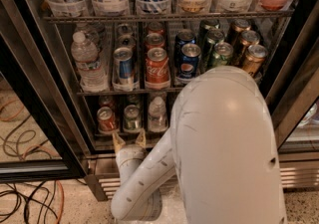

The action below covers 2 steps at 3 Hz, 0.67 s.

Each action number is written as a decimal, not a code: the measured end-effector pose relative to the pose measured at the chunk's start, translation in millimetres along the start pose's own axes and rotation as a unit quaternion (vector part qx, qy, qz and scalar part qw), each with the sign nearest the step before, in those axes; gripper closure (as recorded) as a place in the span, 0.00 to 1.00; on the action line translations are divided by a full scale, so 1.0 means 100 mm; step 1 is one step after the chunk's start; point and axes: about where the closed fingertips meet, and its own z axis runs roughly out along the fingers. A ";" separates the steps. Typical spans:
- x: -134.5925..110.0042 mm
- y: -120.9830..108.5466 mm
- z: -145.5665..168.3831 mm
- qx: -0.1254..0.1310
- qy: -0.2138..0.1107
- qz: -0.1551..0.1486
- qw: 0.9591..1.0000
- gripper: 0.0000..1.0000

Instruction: Pick green can from bottom shelf of fridge

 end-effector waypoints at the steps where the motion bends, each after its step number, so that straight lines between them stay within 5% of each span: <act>1: -0.05 -0.15 -0.01 -0.007 -0.022 0.024 0.999 0.33; 2: -0.14 -0.11 0.00 -0.039 -0.044 0.049 0.997 0.33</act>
Offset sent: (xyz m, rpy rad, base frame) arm 0.0069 -0.0122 0.0240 0.2060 -0.1247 0.0948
